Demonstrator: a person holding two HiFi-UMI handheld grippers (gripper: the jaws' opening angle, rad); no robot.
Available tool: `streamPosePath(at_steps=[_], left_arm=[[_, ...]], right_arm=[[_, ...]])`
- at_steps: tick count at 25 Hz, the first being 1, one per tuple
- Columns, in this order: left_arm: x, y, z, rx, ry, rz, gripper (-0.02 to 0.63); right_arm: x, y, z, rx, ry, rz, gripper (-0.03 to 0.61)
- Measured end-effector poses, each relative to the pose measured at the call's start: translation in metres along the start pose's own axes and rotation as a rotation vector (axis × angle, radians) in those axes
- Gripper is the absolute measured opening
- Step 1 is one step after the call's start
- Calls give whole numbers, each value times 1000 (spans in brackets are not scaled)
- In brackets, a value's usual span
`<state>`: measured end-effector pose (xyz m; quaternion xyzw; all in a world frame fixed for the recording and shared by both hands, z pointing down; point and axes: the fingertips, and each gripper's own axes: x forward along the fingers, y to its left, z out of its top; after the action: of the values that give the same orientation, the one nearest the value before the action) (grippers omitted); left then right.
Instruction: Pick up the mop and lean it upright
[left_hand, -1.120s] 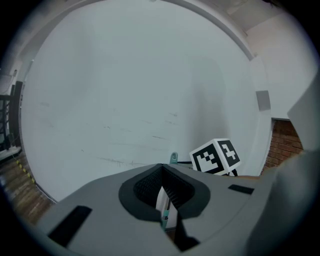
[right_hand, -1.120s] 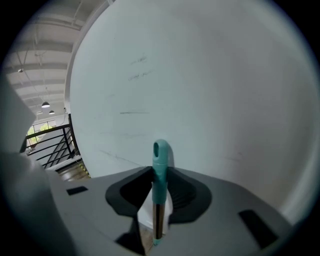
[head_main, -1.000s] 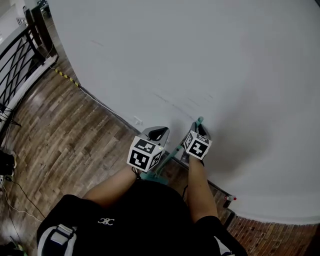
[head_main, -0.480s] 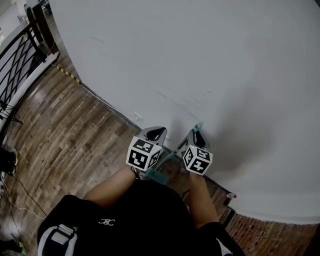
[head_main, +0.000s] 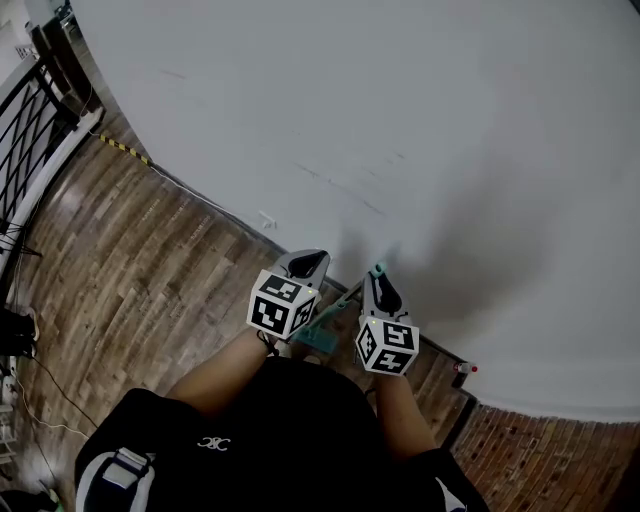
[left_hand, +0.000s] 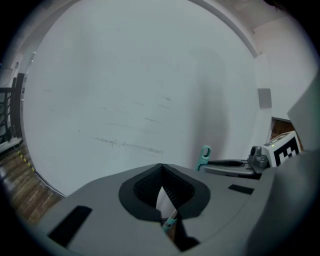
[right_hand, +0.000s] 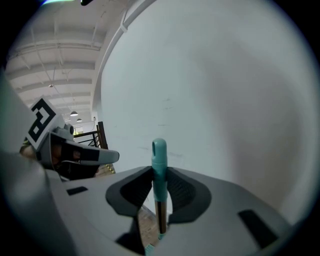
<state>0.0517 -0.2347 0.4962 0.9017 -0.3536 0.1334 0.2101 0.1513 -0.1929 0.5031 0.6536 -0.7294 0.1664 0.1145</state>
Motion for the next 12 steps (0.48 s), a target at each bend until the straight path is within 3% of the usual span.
streamPosePath(at_steps=[4,12], left_arm=[[-2,-14,2,37,-16,-17,-3],[-1,-19,-4,-18,-4,-33,-3]], right_arm=[[-5,-2,-2,2,4,1,104],[-3,-7,-3,5,-4,4,103]])
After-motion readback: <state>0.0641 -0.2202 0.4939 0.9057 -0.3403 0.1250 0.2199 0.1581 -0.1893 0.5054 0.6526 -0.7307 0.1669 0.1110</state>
